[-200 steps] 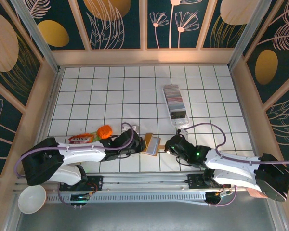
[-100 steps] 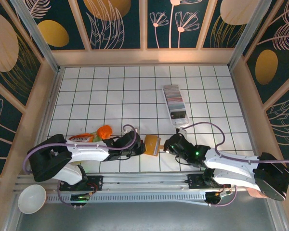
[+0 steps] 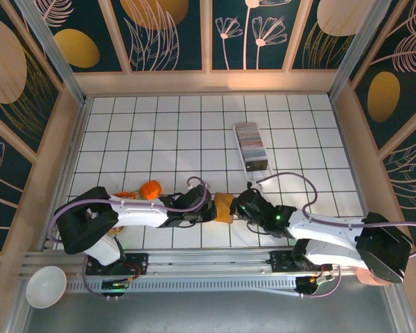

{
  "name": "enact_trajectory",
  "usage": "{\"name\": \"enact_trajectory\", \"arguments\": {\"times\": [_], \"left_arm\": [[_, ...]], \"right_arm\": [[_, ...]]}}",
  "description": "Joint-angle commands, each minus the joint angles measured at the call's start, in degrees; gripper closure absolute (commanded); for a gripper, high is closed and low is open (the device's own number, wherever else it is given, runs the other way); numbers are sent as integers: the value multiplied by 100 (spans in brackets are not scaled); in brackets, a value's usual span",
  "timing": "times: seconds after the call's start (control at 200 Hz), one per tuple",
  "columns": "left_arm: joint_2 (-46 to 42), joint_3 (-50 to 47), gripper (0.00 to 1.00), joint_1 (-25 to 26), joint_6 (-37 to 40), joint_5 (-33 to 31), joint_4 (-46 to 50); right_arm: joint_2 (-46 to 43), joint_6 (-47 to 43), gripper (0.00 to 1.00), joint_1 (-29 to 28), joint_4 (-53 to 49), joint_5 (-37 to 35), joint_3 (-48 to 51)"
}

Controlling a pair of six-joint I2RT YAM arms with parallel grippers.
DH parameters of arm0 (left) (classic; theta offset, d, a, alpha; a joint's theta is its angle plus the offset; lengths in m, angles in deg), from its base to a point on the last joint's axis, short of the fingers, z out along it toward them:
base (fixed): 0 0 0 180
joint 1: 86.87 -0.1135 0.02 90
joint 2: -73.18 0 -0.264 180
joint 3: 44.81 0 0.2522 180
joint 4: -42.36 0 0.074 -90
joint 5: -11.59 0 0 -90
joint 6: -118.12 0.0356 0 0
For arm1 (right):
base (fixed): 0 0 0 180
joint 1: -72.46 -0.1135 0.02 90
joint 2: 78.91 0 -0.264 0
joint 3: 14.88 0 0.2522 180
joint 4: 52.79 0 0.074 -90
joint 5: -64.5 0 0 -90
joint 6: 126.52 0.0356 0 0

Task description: Put the credit cards into the card holder

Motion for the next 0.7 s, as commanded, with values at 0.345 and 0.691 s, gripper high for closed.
{"name": "enact_trajectory", "arguments": {"times": [0.345,0.691], "left_arm": [[284,-120,100,41,116,121,457],[213,-159,100,48,72,139,337]], "right_arm": [[1021,-76,100,48,631,98,-528],[1359,-90,100,-22,467,165,-642]]}}
